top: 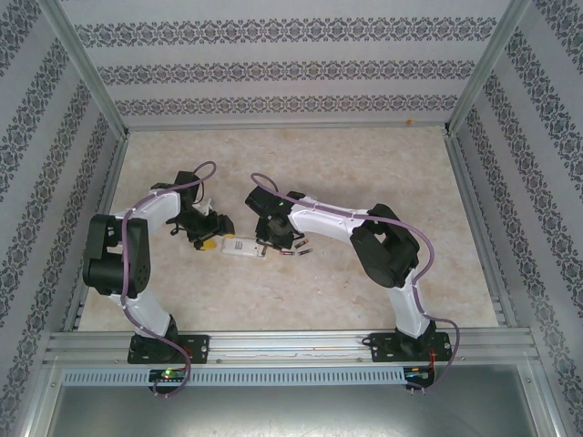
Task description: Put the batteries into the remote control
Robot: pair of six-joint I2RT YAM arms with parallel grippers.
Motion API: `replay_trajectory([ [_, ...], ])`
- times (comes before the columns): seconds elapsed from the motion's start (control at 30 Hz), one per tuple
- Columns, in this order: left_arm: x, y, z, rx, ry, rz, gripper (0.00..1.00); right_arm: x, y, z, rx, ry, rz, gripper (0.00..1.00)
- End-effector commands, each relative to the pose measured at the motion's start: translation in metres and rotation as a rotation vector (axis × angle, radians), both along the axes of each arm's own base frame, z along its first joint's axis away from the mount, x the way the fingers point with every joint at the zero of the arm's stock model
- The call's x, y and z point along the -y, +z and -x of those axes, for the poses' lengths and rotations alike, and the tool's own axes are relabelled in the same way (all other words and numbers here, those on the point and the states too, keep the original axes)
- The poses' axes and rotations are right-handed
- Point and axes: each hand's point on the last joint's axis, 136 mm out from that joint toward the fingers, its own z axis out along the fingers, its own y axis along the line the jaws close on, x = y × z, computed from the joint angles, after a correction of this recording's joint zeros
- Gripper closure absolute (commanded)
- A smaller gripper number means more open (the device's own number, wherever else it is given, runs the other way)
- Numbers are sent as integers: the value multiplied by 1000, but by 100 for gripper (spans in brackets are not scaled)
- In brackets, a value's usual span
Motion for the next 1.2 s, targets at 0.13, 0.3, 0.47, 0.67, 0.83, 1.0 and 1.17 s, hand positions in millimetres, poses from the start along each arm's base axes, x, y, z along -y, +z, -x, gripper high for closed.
replay_trajectory([
  [0.13, 5, -1, 2, -19, -49, 41, 38, -1, 3, -4, 3, -12, 0, 81],
  [0.3, 7, -5, 4, -37, -54, 59, 42, -2, -1, -4, -11, -10, 1, 82],
  [0.47, 10, -9, 8, -52, -60, 75, 45, -3, -4, -4, -22, -6, -2, 83],
  [0.67, 10, -13, 13, -64, -57, 79, 47, -1, -9, 0, -44, 7, 19, 86],
  [0.83, 13, -16, 14, -70, -39, 97, 47, 5, -14, 7, -79, 37, 56, 87],
  [1.0, 15, -19, 16, -75, -24, 111, 48, 8, -22, 15, -116, 73, 80, 86],
  [1.17, 14, -17, 15, -66, -25, 106, 48, 6, -27, 18, -128, 101, 85, 85],
])
